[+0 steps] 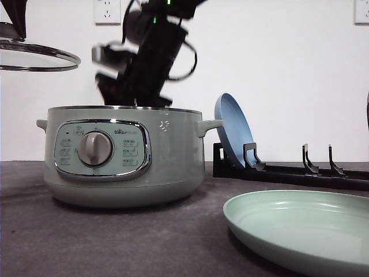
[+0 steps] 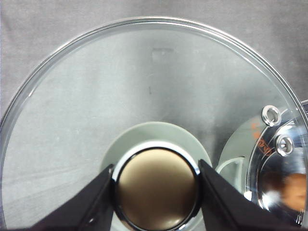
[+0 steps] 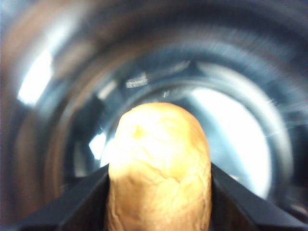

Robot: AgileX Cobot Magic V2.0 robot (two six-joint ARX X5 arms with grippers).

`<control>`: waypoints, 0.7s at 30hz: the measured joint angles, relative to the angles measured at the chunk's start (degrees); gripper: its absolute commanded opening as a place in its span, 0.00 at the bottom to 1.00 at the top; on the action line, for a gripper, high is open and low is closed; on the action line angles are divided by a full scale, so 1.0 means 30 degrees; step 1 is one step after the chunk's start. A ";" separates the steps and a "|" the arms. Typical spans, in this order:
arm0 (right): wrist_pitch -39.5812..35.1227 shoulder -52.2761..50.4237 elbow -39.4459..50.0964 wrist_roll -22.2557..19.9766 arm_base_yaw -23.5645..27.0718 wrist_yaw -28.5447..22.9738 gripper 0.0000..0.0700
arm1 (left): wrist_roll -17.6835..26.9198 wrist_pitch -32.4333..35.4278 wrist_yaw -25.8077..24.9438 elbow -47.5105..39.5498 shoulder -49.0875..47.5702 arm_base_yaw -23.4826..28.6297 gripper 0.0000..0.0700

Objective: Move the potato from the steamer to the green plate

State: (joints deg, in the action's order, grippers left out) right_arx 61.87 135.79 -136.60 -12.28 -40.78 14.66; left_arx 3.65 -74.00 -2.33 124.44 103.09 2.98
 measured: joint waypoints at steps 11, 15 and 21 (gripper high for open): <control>0.4642 -0.2514 -0.4272 0.0305 0.0115 -0.0521 0.37 | -0.0040 0.0000 -0.0293 0.0000 0.0000 0.0000 0.02; 0.4996 -0.4059 -0.4277 0.0570 0.0149 -0.1000 0.37 | -0.0040 -0.0007 -0.0302 0.0000 0.0000 0.0000 0.02; 0.5010 -0.7329 -0.2807 0.0875 0.0190 -0.2096 0.37 | -0.0040 -0.0057 -0.0302 0.0000 0.0000 0.0000 0.02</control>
State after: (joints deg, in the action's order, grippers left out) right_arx 76.90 113.80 -145.03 -9.66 -40.21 8.37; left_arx 3.53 -74.17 -3.23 124.44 103.09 2.98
